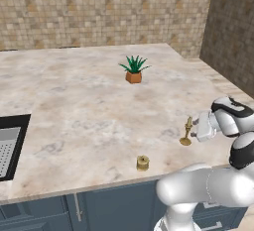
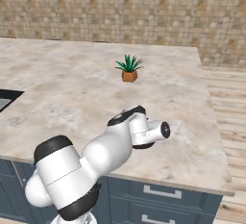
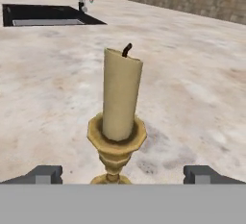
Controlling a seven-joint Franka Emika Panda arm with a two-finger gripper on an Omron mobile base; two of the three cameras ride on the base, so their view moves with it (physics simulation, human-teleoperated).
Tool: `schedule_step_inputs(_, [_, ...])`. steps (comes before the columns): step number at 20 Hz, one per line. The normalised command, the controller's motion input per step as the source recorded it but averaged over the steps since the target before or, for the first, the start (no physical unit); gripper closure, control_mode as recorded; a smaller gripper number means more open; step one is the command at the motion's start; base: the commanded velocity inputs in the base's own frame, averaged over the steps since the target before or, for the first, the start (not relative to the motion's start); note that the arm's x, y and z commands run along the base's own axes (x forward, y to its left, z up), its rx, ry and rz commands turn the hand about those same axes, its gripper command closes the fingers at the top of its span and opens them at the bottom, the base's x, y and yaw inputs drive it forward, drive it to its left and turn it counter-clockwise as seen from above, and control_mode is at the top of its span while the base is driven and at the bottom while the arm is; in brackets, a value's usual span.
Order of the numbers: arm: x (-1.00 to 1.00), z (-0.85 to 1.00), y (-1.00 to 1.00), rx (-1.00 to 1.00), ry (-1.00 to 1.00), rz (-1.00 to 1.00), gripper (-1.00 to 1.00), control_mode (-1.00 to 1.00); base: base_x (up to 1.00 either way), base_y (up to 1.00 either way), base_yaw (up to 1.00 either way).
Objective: Pick the candle and candle from the dining table and place them in the open cabinet. Close the cabinet after placing the objects.
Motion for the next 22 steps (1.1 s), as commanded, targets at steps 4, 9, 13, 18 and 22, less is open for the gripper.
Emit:
schedule_step_inputs(4, [0.27, -0.11, -0.17, 0.0, 0.0, 0.0, -1.0, -1.0, 0.0, 0.0, 0.0])
schedule_step_inputs(9, [0.09, -0.09, -0.07, 0.0, 0.0, 0.0, -1.0, -1.0, 0.0, 0.0, 0.0])
schedule_step_inputs(13, [0.0, -0.17, 0.0, 0.0, 0.0, 0.02, -1.0, -1.0, 0.0, 0.0, 0.0])
schedule_step_inputs(18, [0.0, -0.19, 0.02, 0.01, 0.0, 0.01, -1.0, -1.0, 0.0, 0.0, 0.0])
schedule_step_inputs(22, [0.0, -0.13, 0.16, 0.01, 0.0, 0.0, -1.0, -1.0, 0.0, 0.0, 0.0])
